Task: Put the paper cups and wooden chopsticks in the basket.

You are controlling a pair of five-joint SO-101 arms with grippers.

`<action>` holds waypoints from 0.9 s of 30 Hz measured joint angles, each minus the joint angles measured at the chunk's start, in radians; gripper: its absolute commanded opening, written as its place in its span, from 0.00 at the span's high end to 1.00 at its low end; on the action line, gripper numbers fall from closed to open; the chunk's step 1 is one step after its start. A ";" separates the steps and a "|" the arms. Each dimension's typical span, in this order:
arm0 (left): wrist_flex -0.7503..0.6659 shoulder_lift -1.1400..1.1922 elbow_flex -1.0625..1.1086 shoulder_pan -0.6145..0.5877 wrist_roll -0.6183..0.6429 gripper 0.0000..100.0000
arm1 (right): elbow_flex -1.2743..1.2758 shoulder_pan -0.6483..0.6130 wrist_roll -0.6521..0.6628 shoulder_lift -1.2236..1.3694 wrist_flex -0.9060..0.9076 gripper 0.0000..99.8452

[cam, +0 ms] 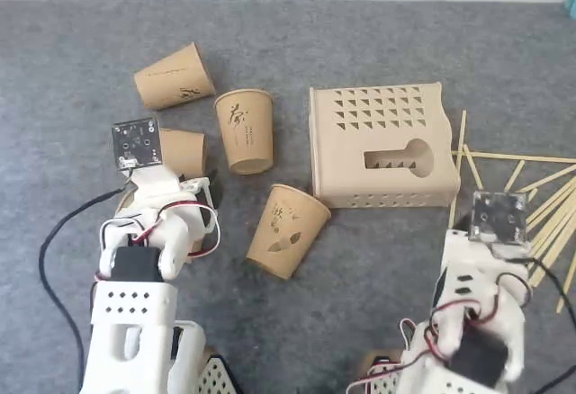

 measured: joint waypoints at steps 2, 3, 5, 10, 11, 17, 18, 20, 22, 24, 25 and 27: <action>0.000 0.000 0.000 0.000 0.000 0.82 | -0.066 0.000 -0.002 0.077 0.000 0.99; 0.000 0.000 0.000 0.000 0.000 0.82 | -0.095 0.000 -0.005 0.126 0.000 0.99; 0.000 0.000 0.000 0.000 0.000 0.82 | -0.163 0.000 -0.032 0.244 0.000 0.99; 0.000 0.000 0.000 0.000 0.000 0.82 | -0.402 0.000 -0.144 0.667 0.011 0.95; 0.000 0.000 0.000 0.000 0.000 0.82 | -0.454 -0.002 -0.172 0.750 0.020 0.91; -0.008 0.000 0.012 0.000 0.000 0.82 | -0.802 -0.115 -0.342 1.214 0.146 0.81; -0.018 0.000 0.020 0.000 0.000 0.82 | -0.859 -0.133 -0.370 1.278 0.157 0.82; -0.041 0.000 0.034 0.000 0.000 0.82 | -0.954 -0.166 -0.416 1.390 0.166 0.84; -0.049 0.000 0.037 0.000 0.000 0.82 | -1.036 -0.195 -0.459 1.484 0.166 0.84; -0.054 0.000 0.037 0.000 0.000 0.82 | -1.102 -0.222 -0.486 1.571 0.166 0.84; -0.054 0.000 0.037 0.000 0.000 0.82 | -1.129 -0.232 -0.493 1.610 0.166 0.84; -0.054 0.000 0.037 0.000 0.000 0.82 | -1.171 -0.241 -0.499 1.688 0.166 0.84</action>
